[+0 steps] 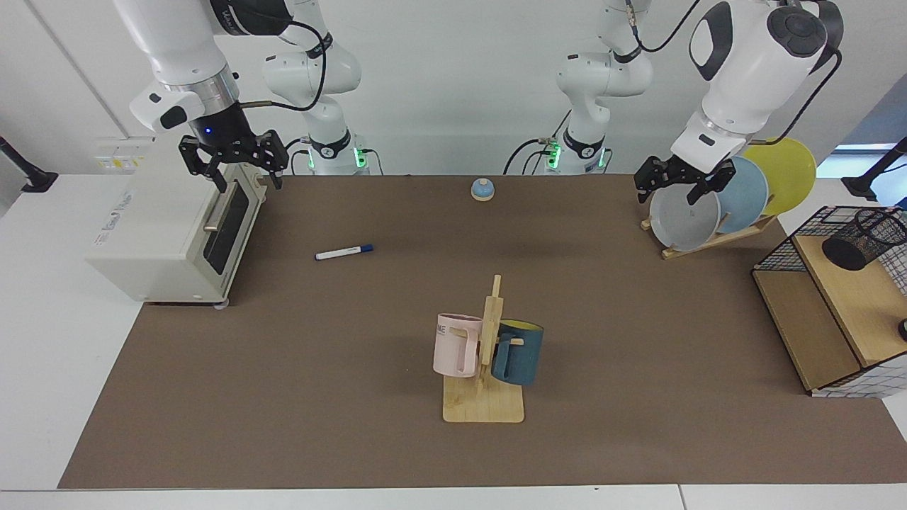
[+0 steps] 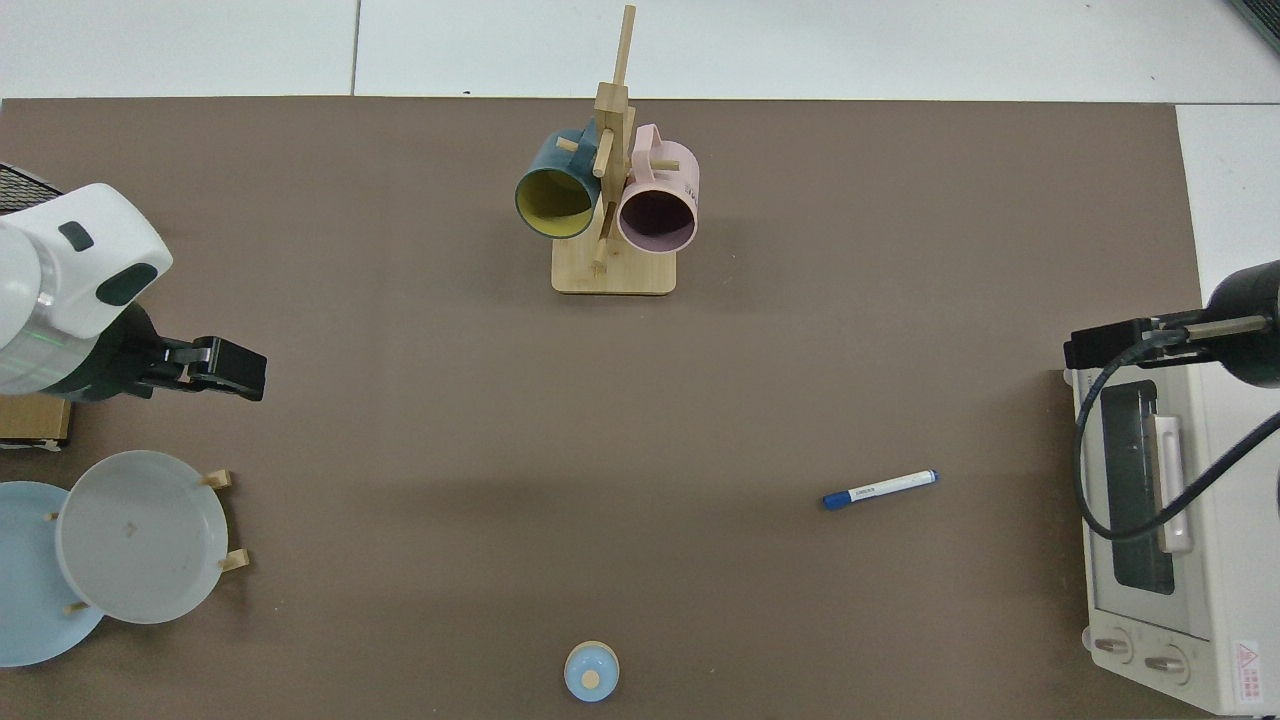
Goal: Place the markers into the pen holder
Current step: 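Move the right gripper in toward the white marker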
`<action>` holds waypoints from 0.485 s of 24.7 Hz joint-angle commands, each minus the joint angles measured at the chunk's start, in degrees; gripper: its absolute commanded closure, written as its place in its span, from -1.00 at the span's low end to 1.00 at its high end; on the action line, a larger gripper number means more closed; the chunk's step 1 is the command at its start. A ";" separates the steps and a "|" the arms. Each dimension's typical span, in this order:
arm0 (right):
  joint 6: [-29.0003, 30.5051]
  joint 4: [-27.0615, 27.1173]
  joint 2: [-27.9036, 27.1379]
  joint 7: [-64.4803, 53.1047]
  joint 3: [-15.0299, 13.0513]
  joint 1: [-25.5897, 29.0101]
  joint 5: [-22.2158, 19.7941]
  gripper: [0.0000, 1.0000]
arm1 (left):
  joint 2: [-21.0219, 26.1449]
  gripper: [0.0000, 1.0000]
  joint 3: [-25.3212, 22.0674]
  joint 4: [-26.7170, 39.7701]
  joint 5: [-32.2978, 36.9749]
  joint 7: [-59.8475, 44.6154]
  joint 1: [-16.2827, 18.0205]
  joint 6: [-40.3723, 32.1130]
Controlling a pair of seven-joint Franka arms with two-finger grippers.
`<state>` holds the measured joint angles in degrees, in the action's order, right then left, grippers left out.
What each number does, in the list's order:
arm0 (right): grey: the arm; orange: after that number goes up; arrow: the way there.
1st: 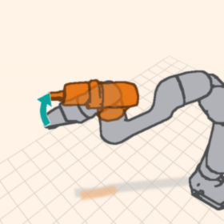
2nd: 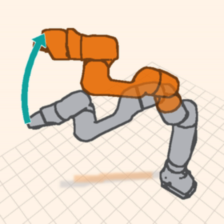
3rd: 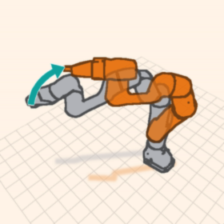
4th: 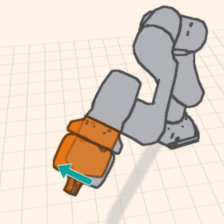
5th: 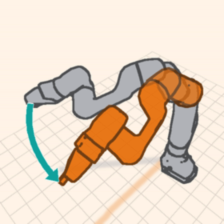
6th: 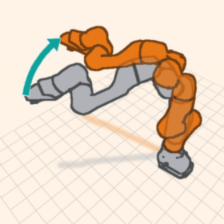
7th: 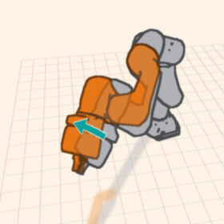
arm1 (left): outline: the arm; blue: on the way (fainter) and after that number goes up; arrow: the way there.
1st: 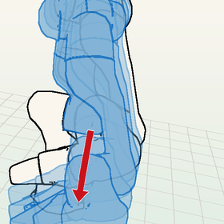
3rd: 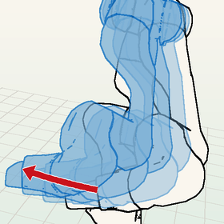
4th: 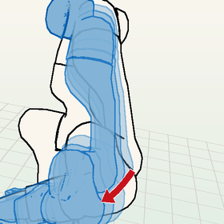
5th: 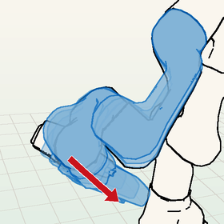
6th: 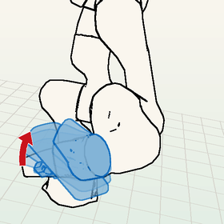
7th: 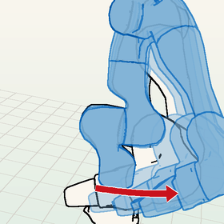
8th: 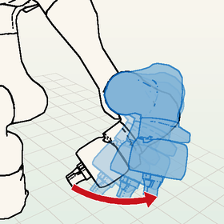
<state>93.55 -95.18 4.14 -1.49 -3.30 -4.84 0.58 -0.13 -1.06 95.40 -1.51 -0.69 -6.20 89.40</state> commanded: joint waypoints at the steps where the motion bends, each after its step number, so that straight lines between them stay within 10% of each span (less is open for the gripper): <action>1: -0.22 0.25 0.25 -0.62 0.67 1.76 0.12 -1.00 | -1.36 -1.00 0.10 1.54 -0.60 0.25 0.31 0.07; 12: -0.13 0.17 0.25 -0.53 0.58 5.01 -0.76 -1.00 | -1.45 -1.00 0.10 1.54 -0.60 0.25 0.31 0.07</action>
<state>93.56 -95.18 4.14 -1.49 -3.40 -2.65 0.57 -0.14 -1.06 95.48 -1.51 -0.69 -6.20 89.40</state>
